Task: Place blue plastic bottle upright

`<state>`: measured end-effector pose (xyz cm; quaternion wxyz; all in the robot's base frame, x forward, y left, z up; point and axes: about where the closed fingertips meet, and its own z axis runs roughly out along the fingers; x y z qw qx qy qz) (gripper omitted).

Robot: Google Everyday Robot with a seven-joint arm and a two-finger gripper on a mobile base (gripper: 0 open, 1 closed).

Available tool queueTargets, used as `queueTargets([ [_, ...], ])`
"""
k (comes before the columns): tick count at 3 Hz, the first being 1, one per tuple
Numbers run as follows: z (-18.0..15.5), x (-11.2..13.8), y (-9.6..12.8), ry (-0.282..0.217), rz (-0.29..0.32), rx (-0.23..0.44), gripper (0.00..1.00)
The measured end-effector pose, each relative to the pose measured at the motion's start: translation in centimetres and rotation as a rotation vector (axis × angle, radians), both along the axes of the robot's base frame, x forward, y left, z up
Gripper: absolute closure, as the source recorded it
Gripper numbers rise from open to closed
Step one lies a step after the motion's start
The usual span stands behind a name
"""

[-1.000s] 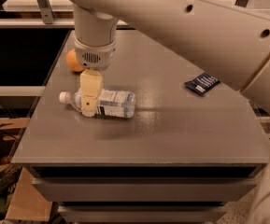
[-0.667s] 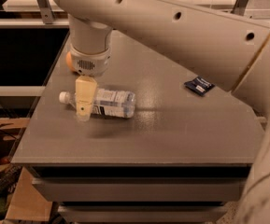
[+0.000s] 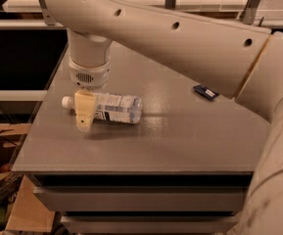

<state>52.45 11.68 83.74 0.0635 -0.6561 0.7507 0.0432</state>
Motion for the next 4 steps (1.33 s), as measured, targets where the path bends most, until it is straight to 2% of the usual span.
queueTargets([
  [2, 0.6, -0.5, 0.0, -0.010, 0.000, 0.012, 0.64],
  [3, 2.1, -0.6, -0.1, -0.030, 0.016, 0.026, 0.88],
  [4, 5.0, -0.7, -0.3, -0.064, 0.040, 0.112, 1.00],
])
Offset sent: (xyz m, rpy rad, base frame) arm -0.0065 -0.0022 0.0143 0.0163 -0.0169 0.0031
